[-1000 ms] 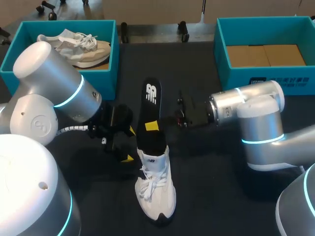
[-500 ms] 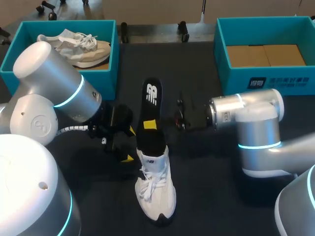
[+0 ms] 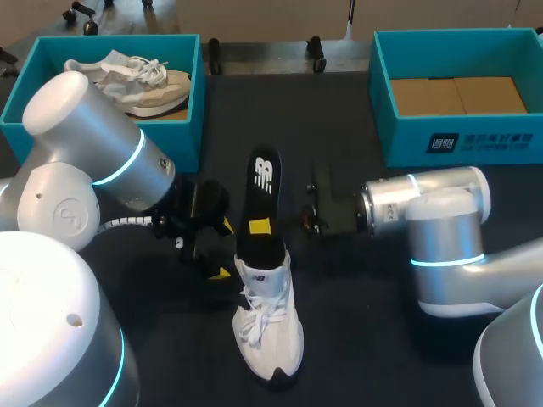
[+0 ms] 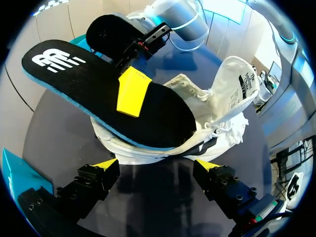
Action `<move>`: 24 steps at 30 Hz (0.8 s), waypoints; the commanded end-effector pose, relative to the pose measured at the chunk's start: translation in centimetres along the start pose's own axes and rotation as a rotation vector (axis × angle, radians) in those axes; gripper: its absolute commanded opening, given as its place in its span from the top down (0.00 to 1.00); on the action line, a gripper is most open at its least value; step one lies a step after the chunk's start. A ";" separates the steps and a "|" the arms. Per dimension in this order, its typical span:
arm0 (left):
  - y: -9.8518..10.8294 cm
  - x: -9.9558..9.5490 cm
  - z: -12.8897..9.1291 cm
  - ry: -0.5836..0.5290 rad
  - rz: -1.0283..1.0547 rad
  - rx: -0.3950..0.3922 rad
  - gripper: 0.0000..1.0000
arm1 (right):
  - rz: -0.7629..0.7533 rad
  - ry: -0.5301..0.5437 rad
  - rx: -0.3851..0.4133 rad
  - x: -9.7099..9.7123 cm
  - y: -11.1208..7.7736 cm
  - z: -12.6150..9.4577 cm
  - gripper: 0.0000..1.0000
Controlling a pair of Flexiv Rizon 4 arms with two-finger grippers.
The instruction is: Take the shoe out of the shoebox, open the shoe tongue, remove and reinsert the insole, then place the shoe into the shoebox
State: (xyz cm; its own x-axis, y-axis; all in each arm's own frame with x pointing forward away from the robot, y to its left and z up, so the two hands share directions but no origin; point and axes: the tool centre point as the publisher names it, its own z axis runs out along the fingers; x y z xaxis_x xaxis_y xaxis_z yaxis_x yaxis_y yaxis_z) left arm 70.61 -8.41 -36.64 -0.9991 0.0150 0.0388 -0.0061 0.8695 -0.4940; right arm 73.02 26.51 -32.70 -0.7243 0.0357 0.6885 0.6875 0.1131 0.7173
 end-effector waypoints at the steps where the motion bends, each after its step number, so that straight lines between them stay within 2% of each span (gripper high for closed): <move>1: 0.1 0.1 0.0 -0.002 0.001 0.001 0.00 | 0.012 -0.006 -0.002 0.2 -0.9 0.2 1.00; 14: 0.1 0.1 0.0 -0.002 0.001 0.001 0.00 | 0.073 -0.023 0.012 0.7 -2.7 0.4 1.00; 24: 0.1 0.1 0.0 -0.002 0.001 0.001 0.00 | 0.092 -0.016 0.023 0.4 -3.1 0.4 1.00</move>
State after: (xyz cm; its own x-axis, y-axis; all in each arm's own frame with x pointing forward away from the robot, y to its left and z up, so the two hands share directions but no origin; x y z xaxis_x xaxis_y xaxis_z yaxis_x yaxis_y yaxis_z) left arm 70.61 -8.41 -36.64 -0.9991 0.0150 0.0388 -0.0061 0.8695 -0.4940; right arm 70.71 26.47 -34.37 -0.6561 0.0676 0.7516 0.7526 0.1329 0.6450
